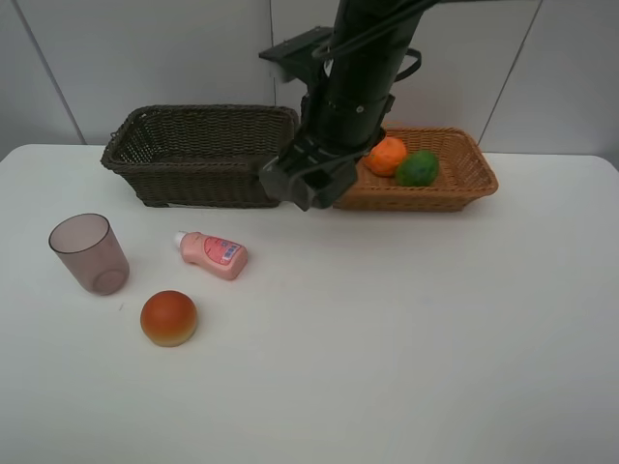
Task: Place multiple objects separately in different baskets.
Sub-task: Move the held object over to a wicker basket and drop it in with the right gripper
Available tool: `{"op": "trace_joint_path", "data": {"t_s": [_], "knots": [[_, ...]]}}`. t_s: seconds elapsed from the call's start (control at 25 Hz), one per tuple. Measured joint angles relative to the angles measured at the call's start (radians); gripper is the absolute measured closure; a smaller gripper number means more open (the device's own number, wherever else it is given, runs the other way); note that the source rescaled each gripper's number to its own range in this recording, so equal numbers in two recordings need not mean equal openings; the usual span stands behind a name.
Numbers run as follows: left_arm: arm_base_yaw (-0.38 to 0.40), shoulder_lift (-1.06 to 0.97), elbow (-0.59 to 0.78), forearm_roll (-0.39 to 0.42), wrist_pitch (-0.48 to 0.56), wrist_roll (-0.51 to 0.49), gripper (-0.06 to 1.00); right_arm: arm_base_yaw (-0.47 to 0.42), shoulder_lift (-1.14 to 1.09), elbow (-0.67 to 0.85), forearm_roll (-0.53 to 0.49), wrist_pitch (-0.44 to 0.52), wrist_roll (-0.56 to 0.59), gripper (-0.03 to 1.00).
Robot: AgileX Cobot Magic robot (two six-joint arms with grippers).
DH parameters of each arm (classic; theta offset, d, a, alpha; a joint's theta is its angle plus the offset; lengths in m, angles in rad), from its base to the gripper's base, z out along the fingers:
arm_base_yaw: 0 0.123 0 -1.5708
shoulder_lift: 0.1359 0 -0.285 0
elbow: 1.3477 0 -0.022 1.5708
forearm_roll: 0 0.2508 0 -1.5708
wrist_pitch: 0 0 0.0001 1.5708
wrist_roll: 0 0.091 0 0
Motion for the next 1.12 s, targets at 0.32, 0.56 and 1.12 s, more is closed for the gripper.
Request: {"op": "trace_joint_path", "data": {"t_s": [0.32, 0.56, 1.12], "knots": [[0.0, 0.0, 0.0, 0.0, 0.0, 0.0, -0.05, 0.0, 0.084, -0.134, -0.007, -0.15, 0.032, 0.97], [0.0, 0.0, 0.0, 0.0, 0.0, 0.0, -0.05, 0.0, 0.164, -0.181, -0.026, -0.349, 0.07, 0.97], [0.0, 0.0, 0.0, 0.0, 0.0, 0.0, -0.05, -0.042, 0.346, -0.181, -0.063, -0.837, 0.079, 0.97]]}}
